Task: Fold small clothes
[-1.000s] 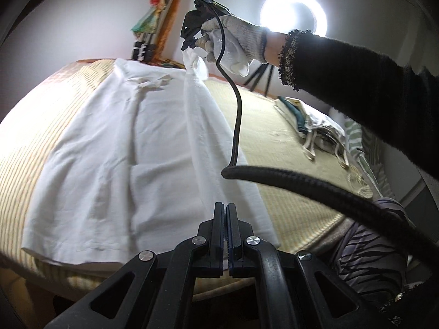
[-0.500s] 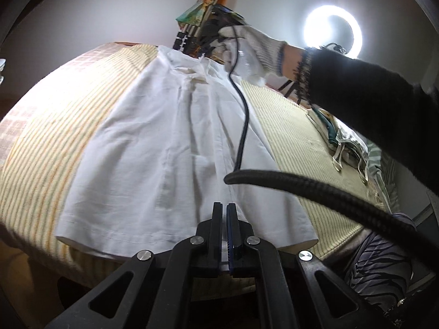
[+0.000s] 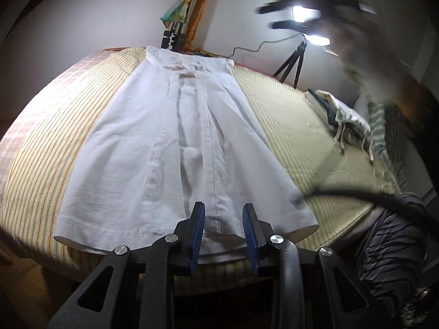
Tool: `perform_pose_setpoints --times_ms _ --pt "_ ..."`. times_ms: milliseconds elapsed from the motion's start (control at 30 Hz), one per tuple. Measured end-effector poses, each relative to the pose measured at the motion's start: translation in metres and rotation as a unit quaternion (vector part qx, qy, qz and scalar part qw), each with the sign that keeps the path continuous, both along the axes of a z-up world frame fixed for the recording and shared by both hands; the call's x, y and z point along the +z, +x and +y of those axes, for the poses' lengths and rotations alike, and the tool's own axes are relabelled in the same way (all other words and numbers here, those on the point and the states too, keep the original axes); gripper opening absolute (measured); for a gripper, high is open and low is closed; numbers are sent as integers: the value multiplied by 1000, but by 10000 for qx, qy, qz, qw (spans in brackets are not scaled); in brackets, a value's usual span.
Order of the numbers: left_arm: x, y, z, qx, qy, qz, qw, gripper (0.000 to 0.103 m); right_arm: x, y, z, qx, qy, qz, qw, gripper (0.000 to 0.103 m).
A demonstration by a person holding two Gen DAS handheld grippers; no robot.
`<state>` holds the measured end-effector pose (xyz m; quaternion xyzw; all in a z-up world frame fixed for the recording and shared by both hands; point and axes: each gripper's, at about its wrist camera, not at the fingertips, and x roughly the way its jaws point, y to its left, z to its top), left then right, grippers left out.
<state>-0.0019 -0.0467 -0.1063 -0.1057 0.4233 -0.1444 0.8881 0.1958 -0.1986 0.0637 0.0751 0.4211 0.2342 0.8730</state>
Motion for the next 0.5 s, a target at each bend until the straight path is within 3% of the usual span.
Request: perform_pose_setpoints --times_ms 133,200,233,333,500 --pt "-5 5 0 63 -15 95 9999 19 -38 -82 -11 98 3 587 9982 43" --pt "-7 6 1 76 -93 143 9998 3 -67 -112 -9 149 85 933 9955 43" --pt "-9 8 3 100 -175 177 9996 1 -81 -123 -7 152 78 1078 9940 43" --pt "-6 7 12 246 -423 183 9986 0 -118 -143 5 199 -67 1344 9907 43" --pt "-4 0 20 317 -288 173 9989 0 -151 -158 12 332 -88 1657 9856 43"
